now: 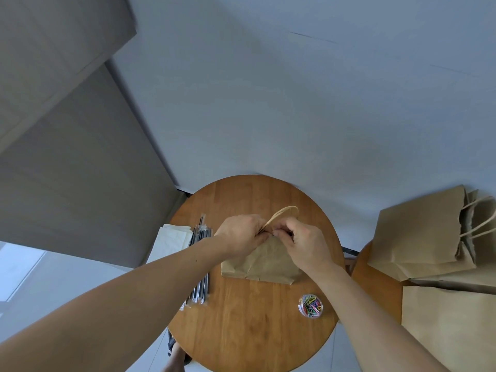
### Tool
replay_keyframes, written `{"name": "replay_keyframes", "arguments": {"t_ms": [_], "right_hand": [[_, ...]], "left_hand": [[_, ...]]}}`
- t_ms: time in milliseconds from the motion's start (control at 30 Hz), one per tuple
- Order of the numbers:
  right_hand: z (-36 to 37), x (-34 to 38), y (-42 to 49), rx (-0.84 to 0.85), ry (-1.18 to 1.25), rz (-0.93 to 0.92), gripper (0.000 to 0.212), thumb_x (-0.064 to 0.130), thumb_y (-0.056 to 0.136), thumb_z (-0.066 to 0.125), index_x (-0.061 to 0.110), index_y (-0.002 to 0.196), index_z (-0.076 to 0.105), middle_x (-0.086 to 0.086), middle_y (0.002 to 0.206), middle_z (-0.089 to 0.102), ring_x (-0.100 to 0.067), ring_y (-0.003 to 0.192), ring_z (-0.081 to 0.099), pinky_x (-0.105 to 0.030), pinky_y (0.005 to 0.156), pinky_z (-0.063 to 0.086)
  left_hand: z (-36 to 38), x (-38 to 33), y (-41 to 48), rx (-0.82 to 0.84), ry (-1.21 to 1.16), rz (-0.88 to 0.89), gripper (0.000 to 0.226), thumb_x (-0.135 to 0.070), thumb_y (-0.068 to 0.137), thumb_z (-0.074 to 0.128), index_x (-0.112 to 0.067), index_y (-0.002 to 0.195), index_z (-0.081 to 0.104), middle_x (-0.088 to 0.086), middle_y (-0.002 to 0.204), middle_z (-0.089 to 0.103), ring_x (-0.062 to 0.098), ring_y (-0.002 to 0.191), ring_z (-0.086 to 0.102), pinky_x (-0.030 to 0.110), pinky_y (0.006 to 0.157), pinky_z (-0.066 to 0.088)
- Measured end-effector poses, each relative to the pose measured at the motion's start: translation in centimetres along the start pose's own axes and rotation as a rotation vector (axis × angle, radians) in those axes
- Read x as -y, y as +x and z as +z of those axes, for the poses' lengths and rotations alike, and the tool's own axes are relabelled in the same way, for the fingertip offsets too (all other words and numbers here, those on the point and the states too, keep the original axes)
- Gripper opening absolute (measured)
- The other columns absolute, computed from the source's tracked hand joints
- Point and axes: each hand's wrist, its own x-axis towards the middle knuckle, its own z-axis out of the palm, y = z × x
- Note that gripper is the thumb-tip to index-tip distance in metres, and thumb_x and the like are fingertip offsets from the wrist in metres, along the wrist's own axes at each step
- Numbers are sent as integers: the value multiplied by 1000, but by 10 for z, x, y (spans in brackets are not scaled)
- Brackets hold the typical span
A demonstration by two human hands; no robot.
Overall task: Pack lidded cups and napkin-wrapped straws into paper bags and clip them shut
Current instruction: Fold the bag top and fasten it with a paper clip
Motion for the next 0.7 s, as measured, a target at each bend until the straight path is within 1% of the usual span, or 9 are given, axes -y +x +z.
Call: {"name": "replay_keyframes", "arguments": {"t_ms": [100, 233, 400, 567, 633, 700], "right_hand": [[-3, -1, 5, 48, -15, 34, 17, 27, 92, 67, 13, 99, 71, 0, 83, 74, -19, 75, 69, -42, 70, 55], [-3, -3, 4, 9, -9, 77, 16, 28, 90, 71, 13, 93, 72, 4, 79, 73, -15, 70, 69, -39, 67, 56], [-5, -3, 4, 35, -9, 52, 12, 27, 88, 73, 16, 93, 75, 6, 82, 74, -13, 72, 69, -38, 68, 56], [-3, -2, 2, 67, -97, 27, 11, 27, 89, 69, 18, 91, 74, 4, 83, 71, -14, 75, 65, -38, 68, 52], [-1, 0, 2, 52, -147, 28, 11, 27, 88, 69, 17, 88, 72, 4, 81, 68, -15, 73, 62, -34, 64, 50], [0, 1, 2, 46, -193, 22, 11, 28, 88, 69, 18, 86, 71, 5, 82, 65, -15, 72, 61, -29, 59, 45]], "left_hand": [[2, 0, -2, -29, 15, -2, 17, -36, 97, 52, -28, 100, 67, -15, 88, 59, 13, 80, 59, 29, 64, 42], [4, 0, -6, -55, 17, -17, 19, -37, 97, 53, -27, 100, 68, -11, 89, 64, 14, 78, 61, 36, 67, 51], [3, -2, -5, -50, 23, -30, 20, -37, 97, 52, -27, 100, 68, -9, 90, 64, 14, 79, 60, 36, 67, 50], [1, -2, -3, -54, 2, -12, 16, -35, 97, 53, -29, 99, 68, -14, 85, 60, 13, 76, 57, 28, 61, 38], [2, -3, -2, -46, -1, -23, 17, -36, 97, 53, -28, 97, 68, -11, 86, 63, 14, 77, 59, 30, 62, 41], [2, -3, -2, -50, -7, -45, 20, -36, 96, 55, -24, 95, 70, -8, 82, 66, 15, 74, 60, 32, 63, 46]]}}
